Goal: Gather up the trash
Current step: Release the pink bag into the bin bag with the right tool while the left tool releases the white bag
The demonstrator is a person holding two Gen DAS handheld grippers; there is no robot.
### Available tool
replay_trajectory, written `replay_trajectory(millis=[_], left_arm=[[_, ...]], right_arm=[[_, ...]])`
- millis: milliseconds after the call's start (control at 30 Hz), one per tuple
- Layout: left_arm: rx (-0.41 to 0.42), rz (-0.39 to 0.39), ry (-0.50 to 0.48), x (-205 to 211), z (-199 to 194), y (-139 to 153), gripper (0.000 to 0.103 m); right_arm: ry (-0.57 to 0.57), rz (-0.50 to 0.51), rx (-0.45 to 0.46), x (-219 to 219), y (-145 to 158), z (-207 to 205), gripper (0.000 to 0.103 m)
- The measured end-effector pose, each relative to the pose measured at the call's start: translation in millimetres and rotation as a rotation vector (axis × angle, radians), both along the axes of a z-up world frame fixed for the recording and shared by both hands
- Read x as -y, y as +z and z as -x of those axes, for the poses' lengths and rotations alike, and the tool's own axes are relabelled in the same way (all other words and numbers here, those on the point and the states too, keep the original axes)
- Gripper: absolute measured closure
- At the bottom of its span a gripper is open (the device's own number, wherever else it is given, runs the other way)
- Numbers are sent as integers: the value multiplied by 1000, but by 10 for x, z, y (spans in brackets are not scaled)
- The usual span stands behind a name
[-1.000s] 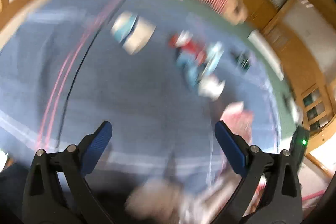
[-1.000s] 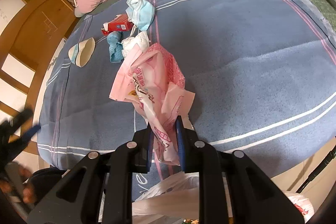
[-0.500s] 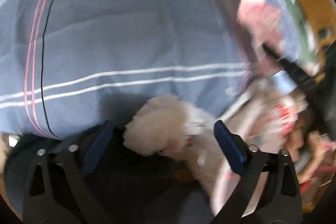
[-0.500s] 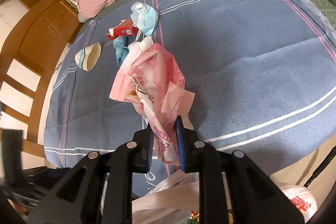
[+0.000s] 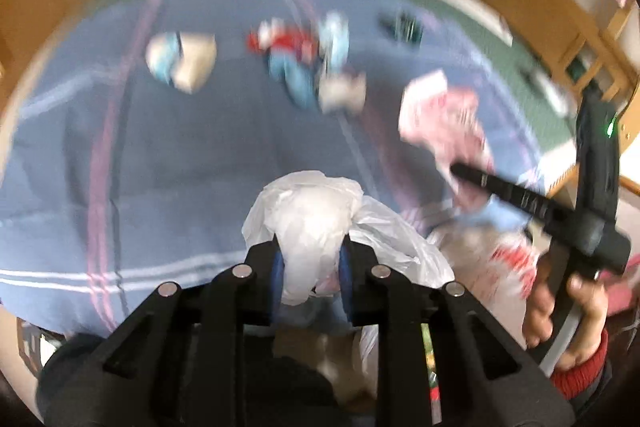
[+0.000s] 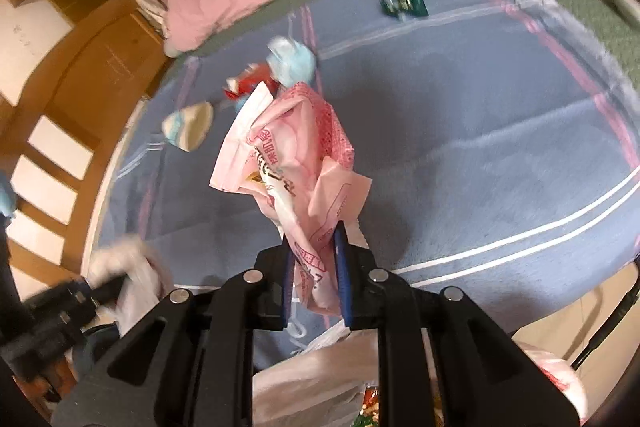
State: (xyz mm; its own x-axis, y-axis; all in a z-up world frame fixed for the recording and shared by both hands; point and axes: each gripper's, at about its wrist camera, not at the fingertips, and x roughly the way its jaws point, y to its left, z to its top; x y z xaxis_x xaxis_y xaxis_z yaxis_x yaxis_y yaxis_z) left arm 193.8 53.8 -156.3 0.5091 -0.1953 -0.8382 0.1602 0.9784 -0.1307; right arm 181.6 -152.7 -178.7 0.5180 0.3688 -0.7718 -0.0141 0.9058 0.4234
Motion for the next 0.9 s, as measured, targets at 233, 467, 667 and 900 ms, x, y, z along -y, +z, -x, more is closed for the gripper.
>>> replay_trajectory(millis=[233,467,667,900], left_arm=[[286,-14,36,199,627,774,79],[386,-44,57,474,1131,1070,79],[450,-80,47,614,1447,1220,79],[479,-95,38,657,1547,1293,79]], right_arm=[[101,79,136,262,822,672,84],[93,160,161,587,1111,1398,84],[70,200,225,588,1373,1663,84],[114,232,284,497,1604,1803,84]])
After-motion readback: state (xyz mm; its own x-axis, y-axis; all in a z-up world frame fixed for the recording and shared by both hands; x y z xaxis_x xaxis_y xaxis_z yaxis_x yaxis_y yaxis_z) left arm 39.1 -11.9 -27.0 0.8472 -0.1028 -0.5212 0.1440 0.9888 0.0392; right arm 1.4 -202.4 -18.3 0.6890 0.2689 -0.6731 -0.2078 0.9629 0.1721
